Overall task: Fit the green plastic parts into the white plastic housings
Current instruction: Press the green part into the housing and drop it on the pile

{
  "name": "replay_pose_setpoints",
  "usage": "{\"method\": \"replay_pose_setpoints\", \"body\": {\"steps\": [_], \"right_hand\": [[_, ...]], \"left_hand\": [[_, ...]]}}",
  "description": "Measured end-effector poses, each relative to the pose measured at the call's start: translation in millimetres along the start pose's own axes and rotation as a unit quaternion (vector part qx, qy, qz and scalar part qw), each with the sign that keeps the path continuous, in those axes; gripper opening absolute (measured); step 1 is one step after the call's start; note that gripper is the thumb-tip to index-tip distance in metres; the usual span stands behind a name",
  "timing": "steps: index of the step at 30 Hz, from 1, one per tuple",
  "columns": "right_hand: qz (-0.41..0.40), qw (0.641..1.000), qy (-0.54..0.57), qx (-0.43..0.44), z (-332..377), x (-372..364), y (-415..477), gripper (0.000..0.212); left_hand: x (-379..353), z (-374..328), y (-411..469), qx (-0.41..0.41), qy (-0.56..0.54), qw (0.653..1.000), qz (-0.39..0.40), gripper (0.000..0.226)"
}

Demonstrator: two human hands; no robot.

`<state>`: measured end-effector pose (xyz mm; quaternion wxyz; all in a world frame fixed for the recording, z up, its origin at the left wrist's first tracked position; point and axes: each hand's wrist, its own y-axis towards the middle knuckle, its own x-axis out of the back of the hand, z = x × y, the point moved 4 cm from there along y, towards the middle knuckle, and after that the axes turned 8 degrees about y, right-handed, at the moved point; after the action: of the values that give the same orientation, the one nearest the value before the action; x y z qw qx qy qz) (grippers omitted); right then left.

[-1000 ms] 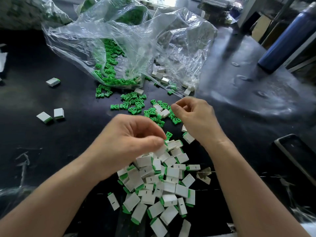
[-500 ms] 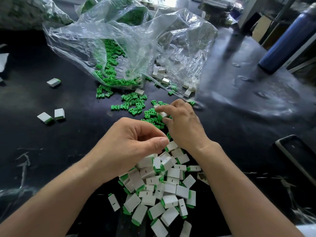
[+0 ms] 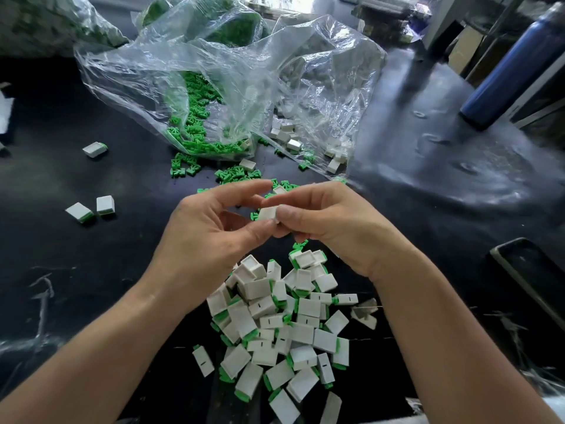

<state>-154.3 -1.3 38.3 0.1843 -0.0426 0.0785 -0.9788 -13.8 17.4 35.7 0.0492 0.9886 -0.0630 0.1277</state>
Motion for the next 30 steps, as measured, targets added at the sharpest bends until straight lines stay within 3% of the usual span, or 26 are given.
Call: {"method": "replay_pose_setpoints", "body": {"steps": [6, 8, 10, 12, 21, 30], "right_hand": [[-0.042, 0.996, 0.072, -0.011, -3.5, -1.5, 3.4, 0.008], [-0.091, 0.995, -0.03, 0.011, -4.2, 6.5, 4.5, 0.01], [-0.153, 0.972, -0.175, 0.035, -6.7, 16.3, 6.2, 0.011], [-0.176, 0.952, -0.247, 0.04, -10.3, 18.6, 8.5, 0.009], [-0.166, 0.897, -0.409, 0.027, -21.1, 9.7, 14.5, 0.024], [-0.143, 0.886, -0.441, 0.02, -23.6, 4.0, 17.2, 0.014]], "left_hand": [[3.4, -0.7, 0.6, 0.006, 0.028, 0.999, -0.037, 0.017], [4.6, 0.0, 1.2, 0.006, 0.036, 0.998, -0.052, 0.014], [6.0, 0.3, 1.4, 0.003, 0.022, 0.998, -0.064, 0.023], [5.9, -0.7, 1.5, 0.0, -0.006, 0.998, -0.065, 0.027], [4.9, 0.1, 0.7, 0.006, -0.011, 0.999, -0.048, 0.03], [3.7, 1.3, 0.9, 0.013, -0.003, 0.999, -0.05, 0.031]]}}
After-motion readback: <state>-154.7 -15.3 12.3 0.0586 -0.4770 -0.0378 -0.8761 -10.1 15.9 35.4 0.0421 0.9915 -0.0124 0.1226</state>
